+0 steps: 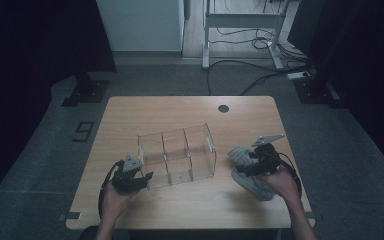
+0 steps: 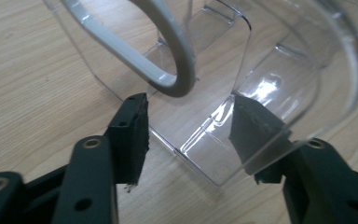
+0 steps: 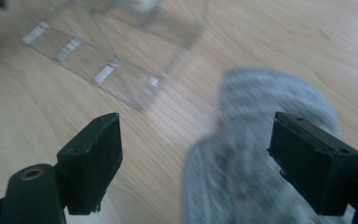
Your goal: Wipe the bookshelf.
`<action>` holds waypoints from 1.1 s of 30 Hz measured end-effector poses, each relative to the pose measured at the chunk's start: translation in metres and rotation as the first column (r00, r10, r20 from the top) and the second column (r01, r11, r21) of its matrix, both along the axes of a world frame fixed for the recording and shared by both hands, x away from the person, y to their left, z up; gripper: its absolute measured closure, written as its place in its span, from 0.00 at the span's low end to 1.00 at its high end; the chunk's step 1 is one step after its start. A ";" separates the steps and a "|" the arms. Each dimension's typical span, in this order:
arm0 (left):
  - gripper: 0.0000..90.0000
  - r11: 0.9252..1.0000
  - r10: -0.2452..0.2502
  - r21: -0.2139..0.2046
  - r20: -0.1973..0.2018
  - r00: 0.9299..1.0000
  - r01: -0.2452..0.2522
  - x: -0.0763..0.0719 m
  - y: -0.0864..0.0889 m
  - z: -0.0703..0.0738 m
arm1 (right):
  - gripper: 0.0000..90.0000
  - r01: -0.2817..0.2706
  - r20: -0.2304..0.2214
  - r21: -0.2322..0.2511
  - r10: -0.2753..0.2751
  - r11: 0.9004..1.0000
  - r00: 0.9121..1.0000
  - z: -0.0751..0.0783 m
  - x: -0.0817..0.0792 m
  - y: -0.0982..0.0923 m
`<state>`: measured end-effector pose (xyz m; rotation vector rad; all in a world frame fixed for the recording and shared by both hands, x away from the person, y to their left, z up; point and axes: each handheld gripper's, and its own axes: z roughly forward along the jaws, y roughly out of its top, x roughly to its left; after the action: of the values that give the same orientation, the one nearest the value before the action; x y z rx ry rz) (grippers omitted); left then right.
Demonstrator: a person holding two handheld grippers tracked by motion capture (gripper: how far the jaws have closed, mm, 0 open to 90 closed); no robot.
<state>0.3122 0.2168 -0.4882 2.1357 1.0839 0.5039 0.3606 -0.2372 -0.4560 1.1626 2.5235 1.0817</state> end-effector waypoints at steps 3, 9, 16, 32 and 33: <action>0.59 1.000 0.019 0.001 0.005 1.000 -0.019 0.003 0.003 0.000 | 0.18 0.026 -0.017 -0.028 -0.026 0.999 1.000 -0.008 0.001 -0.008; 0.70 0.999 0.050 0.014 0.014 0.999 -0.051 0.010 0.006 0.001 | 0.20 0.062 -0.056 -0.064 -0.066 0.996 0.996 -0.029 0.001 -0.017; 0.82 0.995 0.090 0.036 0.029 0.996 -0.091 0.016 0.013 0.001 | 0.32 0.082 -0.064 -0.131 -0.091 0.988 0.994 -0.045 0.004 -0.019; 0.96 0.993 0.116 -0.002 0.015 0.993 -0.116 0.020 0.033 0.000 | 0.63 0.125 -0.102 -0.219 -0.150 0.968 0.983 -0.066 0.003 -0.022; 0.96 0.993 0.116 -0.007 0.014 0.993 -0.116 0.021 0.034 0.000 | 0.66 0.124 -0.106 -0.227 -0.151 0.966 0.983 -0.066 0.002 -0.021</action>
<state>0.3327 0.2508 -0.4879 2.0690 1.2045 0.5686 0.3630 -0.2585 -0.5218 1.3537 2.5274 0.6976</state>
